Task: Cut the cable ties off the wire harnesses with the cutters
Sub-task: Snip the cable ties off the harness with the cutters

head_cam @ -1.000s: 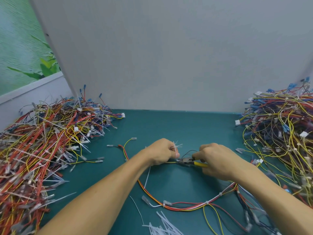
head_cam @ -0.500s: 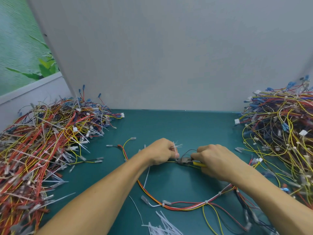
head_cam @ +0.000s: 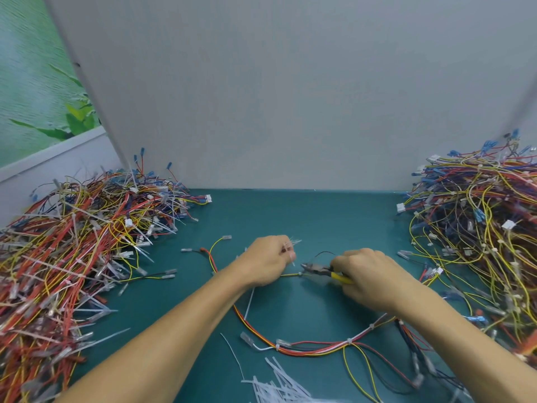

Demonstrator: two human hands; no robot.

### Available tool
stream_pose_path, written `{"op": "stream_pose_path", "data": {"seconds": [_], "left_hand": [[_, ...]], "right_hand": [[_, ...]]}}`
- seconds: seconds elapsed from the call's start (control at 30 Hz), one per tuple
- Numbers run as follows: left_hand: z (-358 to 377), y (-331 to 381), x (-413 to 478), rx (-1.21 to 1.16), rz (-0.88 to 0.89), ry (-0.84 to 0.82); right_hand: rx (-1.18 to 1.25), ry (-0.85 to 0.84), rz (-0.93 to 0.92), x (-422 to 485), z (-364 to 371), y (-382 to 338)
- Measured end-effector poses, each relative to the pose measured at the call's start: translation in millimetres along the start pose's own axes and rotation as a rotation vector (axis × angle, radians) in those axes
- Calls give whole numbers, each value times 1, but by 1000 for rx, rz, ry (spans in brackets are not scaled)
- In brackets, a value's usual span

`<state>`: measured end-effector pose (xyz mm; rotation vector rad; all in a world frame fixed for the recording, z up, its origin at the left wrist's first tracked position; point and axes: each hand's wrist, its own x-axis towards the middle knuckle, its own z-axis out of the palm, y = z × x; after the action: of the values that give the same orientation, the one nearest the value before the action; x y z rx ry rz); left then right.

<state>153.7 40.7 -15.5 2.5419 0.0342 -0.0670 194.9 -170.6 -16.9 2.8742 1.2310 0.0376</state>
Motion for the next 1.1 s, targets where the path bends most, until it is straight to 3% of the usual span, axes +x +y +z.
{"op": "stream_pose_path", "data": {"seconds": [0.2,0.33,0.4,0.47,0.5,0.57,0.67,0.93,1.1], "left_hand": [[-14,10,-86,79,342,116],[9,12,-136,168,481,-72],[32,13,-151,352,549,-107],[44,16,-156,462,505,-151],[48,19,-155,399,408,-155],[61,13,-153,314,387,-31],[54,25,-161,370,208,-24],[49,4,-172,504,531,71],[18,-9,-148,375,374,79]], "right_hand": [[219,-190,-98,-41,-8,8],[211,-209,-126,-58,0,-3],[177,-161,-88,-58,4,-5],[154,-111,-59,-53,8,-7],[143,-85,-44,-49,10,-8],[148,-26,2,-38,14,-11],[216,33,72,-17,17,-17],[427,100,95,10,18,-29],[641,249,76,4,3,-19]]}}
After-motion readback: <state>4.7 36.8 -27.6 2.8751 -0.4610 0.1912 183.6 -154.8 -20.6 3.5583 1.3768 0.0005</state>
